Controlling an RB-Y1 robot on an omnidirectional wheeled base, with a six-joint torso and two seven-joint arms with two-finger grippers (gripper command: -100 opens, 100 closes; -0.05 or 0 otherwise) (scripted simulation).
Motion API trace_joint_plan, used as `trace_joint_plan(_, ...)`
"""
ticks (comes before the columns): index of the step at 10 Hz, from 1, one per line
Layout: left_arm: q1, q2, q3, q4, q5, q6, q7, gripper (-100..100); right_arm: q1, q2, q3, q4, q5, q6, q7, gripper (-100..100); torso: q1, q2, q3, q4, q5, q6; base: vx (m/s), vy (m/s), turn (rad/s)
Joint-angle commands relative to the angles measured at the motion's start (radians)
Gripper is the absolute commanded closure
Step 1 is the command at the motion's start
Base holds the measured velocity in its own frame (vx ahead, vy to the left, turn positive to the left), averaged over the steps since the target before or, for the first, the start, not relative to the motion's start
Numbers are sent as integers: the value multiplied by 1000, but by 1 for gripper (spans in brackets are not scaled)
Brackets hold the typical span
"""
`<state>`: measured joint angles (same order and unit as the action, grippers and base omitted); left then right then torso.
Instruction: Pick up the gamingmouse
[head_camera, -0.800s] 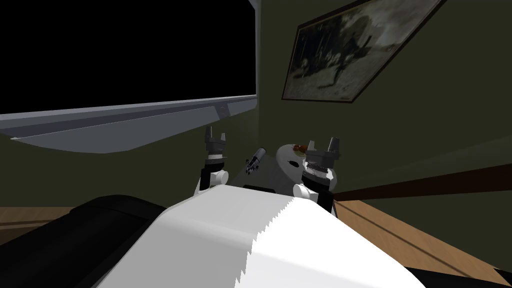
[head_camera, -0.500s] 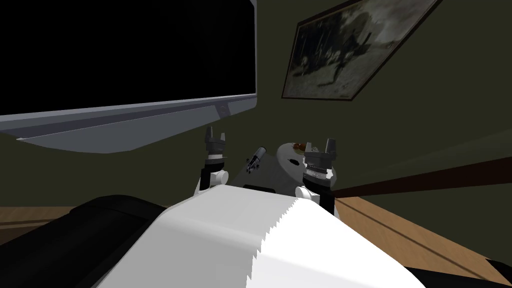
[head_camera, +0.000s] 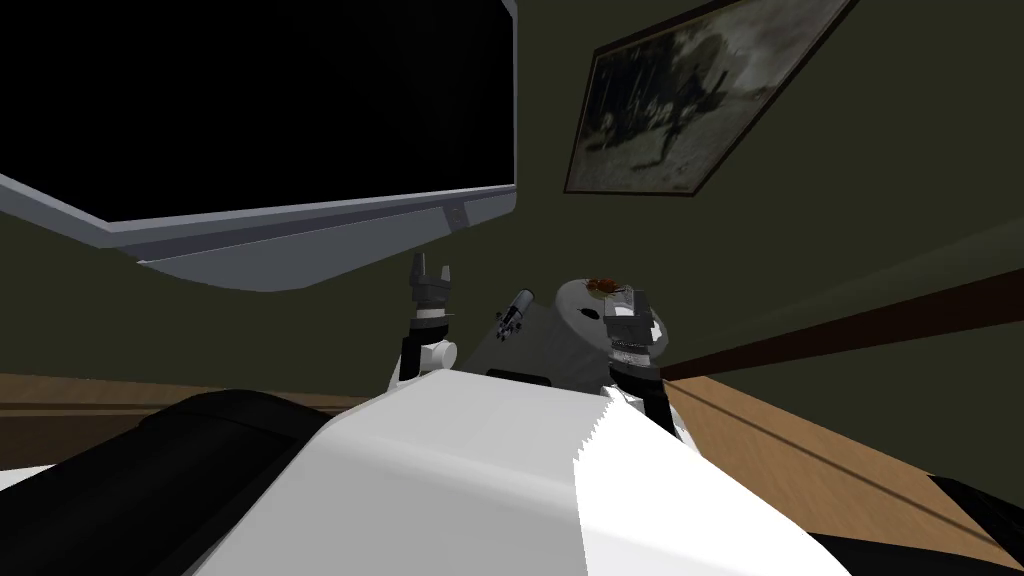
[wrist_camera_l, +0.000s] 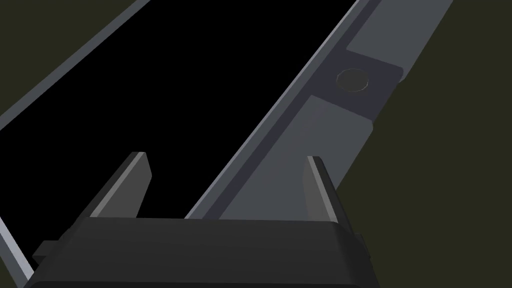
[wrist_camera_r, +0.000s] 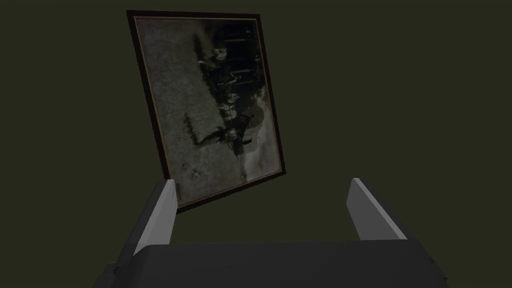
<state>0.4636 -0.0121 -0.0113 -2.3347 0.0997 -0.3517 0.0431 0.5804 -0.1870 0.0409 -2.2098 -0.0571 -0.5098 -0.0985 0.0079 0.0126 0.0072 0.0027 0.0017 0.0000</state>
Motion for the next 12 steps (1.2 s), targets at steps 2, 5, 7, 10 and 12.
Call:
trace_joint_plan(2,0,0,0,0,0,0,0,0,50,-78,-20,63,41,-13,-22,-100,2,1,0,0,0,0,-173,146,-11)
trace_joint_plan(5,0,0,0,0,0,0,0,0,108,-170,-49,168,109,-21,-40,-100,1,-3,-2,-1,0,0,-128,136,41)
trace_joint_plan(7,0,0,0,0,0,0,0,0,129,-203,-59,209,136,-23,-43,-100,0,-6,-3,-1,0,0,-61,97,64)
trace_joint_plan(10,0,0,0,0,0,0,0,0,169,-271,-77,292,199,-25,-47,-100,-5,-11,-6,-2,-1,0,-23,55,64)
trace_joint_plan(12,0,0,0,0,0,0,0,0,189,-306,-85,344,234,-26,-47,-100,-4,-12,-7,-2,-1,-1,-8,65,120)
